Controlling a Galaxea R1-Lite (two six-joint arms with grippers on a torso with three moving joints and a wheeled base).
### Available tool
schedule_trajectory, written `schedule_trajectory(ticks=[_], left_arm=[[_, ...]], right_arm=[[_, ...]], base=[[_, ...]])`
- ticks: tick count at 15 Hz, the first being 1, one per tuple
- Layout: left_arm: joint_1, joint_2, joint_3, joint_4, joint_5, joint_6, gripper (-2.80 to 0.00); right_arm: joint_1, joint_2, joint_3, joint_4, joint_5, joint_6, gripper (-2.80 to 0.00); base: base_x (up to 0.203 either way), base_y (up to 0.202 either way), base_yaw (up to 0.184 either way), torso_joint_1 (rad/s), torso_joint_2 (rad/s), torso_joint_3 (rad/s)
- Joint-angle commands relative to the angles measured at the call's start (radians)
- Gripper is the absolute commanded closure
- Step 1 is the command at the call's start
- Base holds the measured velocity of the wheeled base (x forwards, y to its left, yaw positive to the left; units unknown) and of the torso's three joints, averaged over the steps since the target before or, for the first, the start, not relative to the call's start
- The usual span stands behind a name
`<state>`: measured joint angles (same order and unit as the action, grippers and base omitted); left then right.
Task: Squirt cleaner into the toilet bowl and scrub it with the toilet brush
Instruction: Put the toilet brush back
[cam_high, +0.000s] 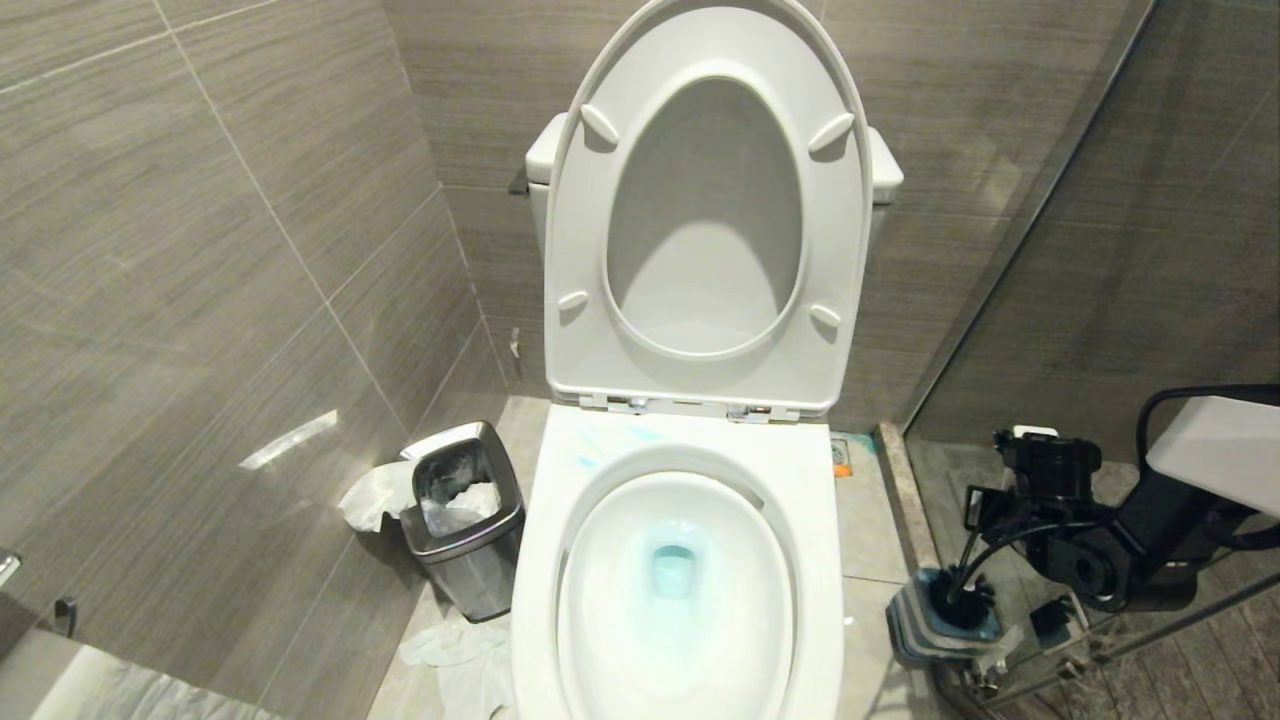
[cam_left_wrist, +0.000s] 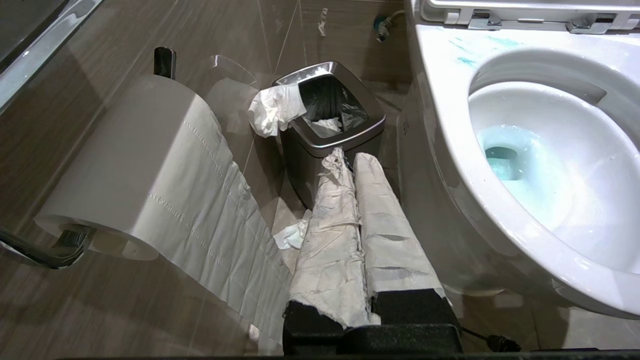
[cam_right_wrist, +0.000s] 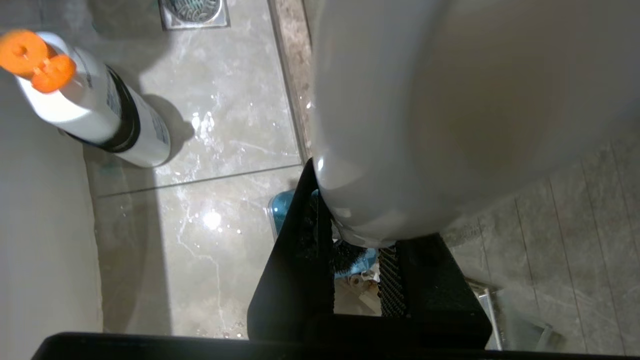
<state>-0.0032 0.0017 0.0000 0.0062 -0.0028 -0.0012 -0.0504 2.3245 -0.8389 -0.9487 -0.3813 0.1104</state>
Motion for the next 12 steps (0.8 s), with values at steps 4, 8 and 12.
schedule_trajectory(ticks=[4,8,12], left_arm=[[0.000,0.000,0.002,0.000,0.000,0.000,0.00],[0.000,0.000,0.002,0.000,0.000,0.000,0.00],[0.000,0.000,0.002,0.000,0.000,0.000,0.00]], right_arm=[[0.000,0.070,0.006,-0.008,-0.001,0.008,0.00],[0.000,0.101,0.009,-0.010,0.000,0.009,0.00],[0.000,0.095,0.013,-0.008,0.001,0.003,-2.80]], base=[[0.000,0.000,0.000,0.000,0.00,0.000],[0.000,0.000,0.000,0.000,0.00,0.000],[0.000,0.000,0.000,0.000,0.00,0.000]])
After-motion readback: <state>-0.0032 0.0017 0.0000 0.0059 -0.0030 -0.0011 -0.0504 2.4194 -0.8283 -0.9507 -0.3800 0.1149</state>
